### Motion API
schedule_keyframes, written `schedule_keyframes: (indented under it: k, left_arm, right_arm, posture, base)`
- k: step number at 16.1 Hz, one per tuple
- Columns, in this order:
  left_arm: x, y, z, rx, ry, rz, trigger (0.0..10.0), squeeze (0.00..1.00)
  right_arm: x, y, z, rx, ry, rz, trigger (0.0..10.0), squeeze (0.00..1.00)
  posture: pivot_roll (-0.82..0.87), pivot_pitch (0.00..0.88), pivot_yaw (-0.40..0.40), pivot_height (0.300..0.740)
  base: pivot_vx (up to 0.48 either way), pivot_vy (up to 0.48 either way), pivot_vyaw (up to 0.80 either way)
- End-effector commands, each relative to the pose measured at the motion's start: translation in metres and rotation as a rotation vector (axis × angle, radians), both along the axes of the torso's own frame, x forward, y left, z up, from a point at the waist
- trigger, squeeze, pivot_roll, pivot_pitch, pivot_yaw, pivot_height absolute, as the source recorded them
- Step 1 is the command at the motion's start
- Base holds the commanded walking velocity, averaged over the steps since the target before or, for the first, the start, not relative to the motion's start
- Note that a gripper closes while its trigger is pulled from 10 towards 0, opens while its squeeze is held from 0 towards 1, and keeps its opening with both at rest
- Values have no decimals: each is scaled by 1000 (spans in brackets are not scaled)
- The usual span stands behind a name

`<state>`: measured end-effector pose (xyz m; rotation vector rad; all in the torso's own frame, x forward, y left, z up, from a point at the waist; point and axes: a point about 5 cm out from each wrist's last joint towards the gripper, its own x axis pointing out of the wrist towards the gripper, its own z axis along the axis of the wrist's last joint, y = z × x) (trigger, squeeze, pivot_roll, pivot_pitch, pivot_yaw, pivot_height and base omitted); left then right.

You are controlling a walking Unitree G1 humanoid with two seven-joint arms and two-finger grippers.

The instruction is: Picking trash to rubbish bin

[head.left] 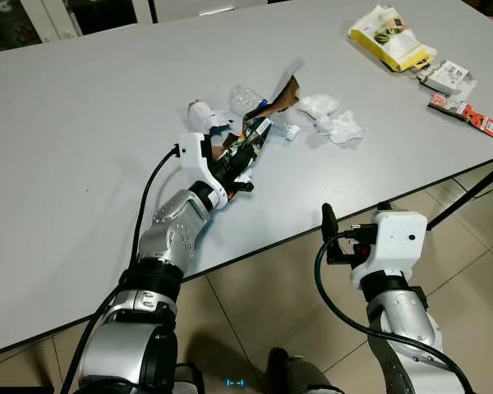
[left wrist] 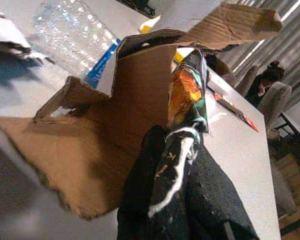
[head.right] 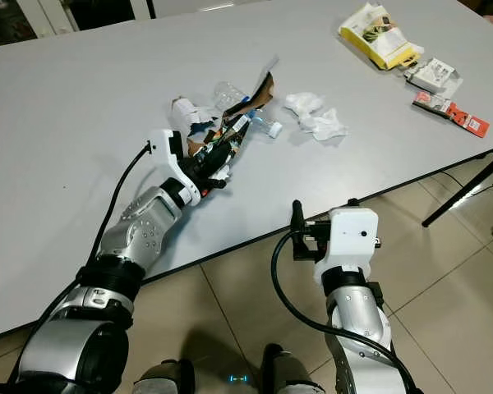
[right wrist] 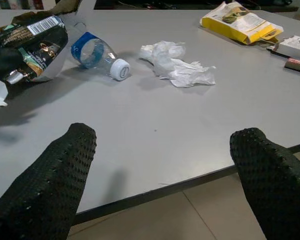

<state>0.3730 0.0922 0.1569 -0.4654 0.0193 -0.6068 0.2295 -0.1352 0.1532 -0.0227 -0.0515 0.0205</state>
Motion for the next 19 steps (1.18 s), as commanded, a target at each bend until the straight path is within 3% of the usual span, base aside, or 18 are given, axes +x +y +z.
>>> schedule_keyframes:
  k: [1,2,3,4,5,6,7,9,13,18,19]
  left_arm:
    - [-5,-3,-10,43,15,-18,0,0]
    - [-6,-3,-9,61,-2,-23,0,0]
    - [-10,-4,10,363,-287,-37,0,0]
    - [-14,-11,30,555,-558,-41,0,0]
    - [-14,-11,32,543,-560,-33,0,0]
    - [-8,-8,32,530,-508,14,7020,459]
    - [-7,-7,32,533,-508,25,10000,984]
    - [-6,-4,29,553,-512,31,10000,1000]
    - [-9,-6,35,686,-681,17,10000,1000]
    - [-4,-2,45,616,-695,97,10000,1000]
    - [-4,-2,45,623,-697,97,8235,1000]
  right_arm:
    - [-2,-2,-2,-4,8,-13,10000,0]
    - [-2,-2,-2,-5,8,-13,10000,0]
    - [-2,-3,-2,-8,8,-15,10000,0]
    - [-2,-3,-2,-11,9,-17,10000,0]
    - [-2,-3,-2,-12,10,-17,10000,0]
    - [-1,-3,-2,-14,9,-15,10000,0]
    - [-1,-3,-2,-15,9,-15,10000,0]
    - [-1,-4,-2,-18,8,-19,10000,0]
    - [-1,-4,-2,-18,7,-22,10000,0]
    - [-2,-3,-3,-15,10,-26,10000,0]
    - [-1,-3,-3,-14,9,-27,10000,0]
  posture:
    - [49,184,-14,740]
    - [49,184,-14,740]
    - [49,184,-14,740]
    - [50,183,-17,740]
    - [50,183,-17,740]
    - [50,181,-19,740]
    - [49,178,-19,740]
    - [48,176,-16,740]
    - [47,177,-13,740]
    - [45,178,-9,740]
    - [45,178,-9,740]
  base:
    - [0,0,0]
    - [0,0,0]
    - [0,0,0]
    - [0,0,0]
    - [0,0,0]
    - [0,0,0]
    - [0,0,0]
    - [0,0,0]
    - [0,0,0]
    - [0,0,0]
    - [0,0,0]
